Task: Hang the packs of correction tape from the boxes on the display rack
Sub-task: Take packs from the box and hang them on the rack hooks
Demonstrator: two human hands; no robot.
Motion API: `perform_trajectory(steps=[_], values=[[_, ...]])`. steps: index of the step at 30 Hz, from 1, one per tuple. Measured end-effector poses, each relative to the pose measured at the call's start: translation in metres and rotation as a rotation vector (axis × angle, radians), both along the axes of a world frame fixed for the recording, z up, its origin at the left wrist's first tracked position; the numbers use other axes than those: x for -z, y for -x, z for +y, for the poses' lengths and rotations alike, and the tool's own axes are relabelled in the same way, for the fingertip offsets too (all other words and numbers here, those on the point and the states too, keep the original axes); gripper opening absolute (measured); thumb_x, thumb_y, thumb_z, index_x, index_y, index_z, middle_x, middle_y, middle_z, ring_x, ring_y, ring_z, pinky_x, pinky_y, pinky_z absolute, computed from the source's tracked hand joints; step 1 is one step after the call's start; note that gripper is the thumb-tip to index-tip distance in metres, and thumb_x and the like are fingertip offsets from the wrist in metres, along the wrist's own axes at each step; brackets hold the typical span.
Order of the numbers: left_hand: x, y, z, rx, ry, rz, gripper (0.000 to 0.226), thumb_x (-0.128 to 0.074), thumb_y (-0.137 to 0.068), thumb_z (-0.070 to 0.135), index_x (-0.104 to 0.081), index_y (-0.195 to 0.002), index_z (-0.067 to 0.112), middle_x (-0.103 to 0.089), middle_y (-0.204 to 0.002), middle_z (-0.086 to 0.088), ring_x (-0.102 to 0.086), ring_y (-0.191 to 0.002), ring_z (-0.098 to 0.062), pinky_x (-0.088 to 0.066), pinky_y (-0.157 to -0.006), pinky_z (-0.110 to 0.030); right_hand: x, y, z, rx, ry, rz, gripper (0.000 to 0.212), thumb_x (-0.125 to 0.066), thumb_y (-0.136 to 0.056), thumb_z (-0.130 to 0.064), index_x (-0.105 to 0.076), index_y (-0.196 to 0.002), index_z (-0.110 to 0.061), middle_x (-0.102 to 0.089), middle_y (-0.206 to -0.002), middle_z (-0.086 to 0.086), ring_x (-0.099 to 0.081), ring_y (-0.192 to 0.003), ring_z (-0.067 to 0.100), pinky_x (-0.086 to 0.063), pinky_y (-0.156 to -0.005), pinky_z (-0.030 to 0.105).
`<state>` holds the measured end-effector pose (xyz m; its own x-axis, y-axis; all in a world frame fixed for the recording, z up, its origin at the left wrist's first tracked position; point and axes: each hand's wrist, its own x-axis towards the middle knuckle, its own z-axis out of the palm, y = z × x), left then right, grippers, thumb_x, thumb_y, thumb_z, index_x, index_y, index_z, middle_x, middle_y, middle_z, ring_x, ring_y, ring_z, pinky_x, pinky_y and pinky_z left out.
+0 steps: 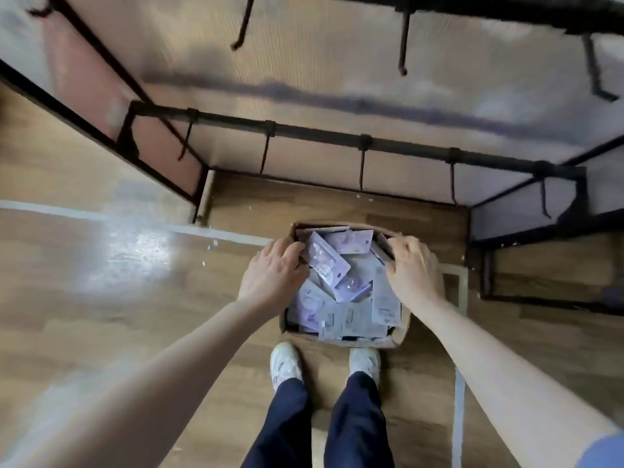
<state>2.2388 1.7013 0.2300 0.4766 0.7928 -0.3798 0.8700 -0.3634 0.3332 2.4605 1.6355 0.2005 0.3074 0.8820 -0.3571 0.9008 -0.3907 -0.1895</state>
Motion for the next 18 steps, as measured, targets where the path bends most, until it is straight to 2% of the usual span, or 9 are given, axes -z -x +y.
perform_trajectory(steps=[4,9,14,18], values=[[0.095,0.003,-0.019,0.014,0.128,0.084,0.050,-0.046,-0.094,0.034,-0.033,-0.139,0.017,-0.032,-0.145,-0.001,-0.030,-0.131,-0.021,-0.029,-0.101,-0.032,0.089,-0.009,-0.011,0.028,0.114,0.025,0.034,-0.050,-0.093,-0.022,-0.048,-0.126,-0.015,-0.047,-0.130,0.011,-0.045,-0.119,0.030,-0.039,-0.096,0.040],[0.192,-0.001,-0.021,0.048,0.219,0.167,0.058,-0.040,-0.096,0.039,-0.017,-0.147,0.022,-0.015,-0.155,-0.001,-0.013,-0.141,-0.017,-0.023,-0.108,-0.033,0.176,-0.027,-0.027,0.080,0.186,0.058,0.038,-0.050,-0.093,-0.025,-0.045,-0.129,-0.014,-0.047,-0.130,0.013,-0.048,-0.117,0.032,-0.044,-0.092,0.042],[0.255,-0.013,0.010,0.163,0.155,0.203,0.070,-0.047,-0.094,0.039,-0.006,-0.149,0.024,-0.005,-0.157,-0.001,-0.006,-0.144,-0.019,-0.019,-0.113,-0.035,0.231,-0.044,-0.015,0.152,0.173,0.148,0.041,-0.044,-0.096,-0.032,-0.045,-0.131,-0.010,-0.047,-0.129,0.017,-0.046,-0.117,0.035,-0.043,-0.090,0.045],[0.279,-0.030,0.039,0.279,0.046,0.191,0.077,-0.053,-0.091,0.039,-0.005,-0.149,0.024,-0.004,-0.157,-0.003,-0.004,-0.144,-0.020,-0.012,-0.113,-0.031,0.256,-0.052,0.016,0.348,0.061,0.295,0.046,-0.041,-0.096,-0.037,-0.051,-0.129,-0.006,-0.054,-0.123,0.020,-0.049,-0.114,0.036,-0.041,-0.093,0.042]])
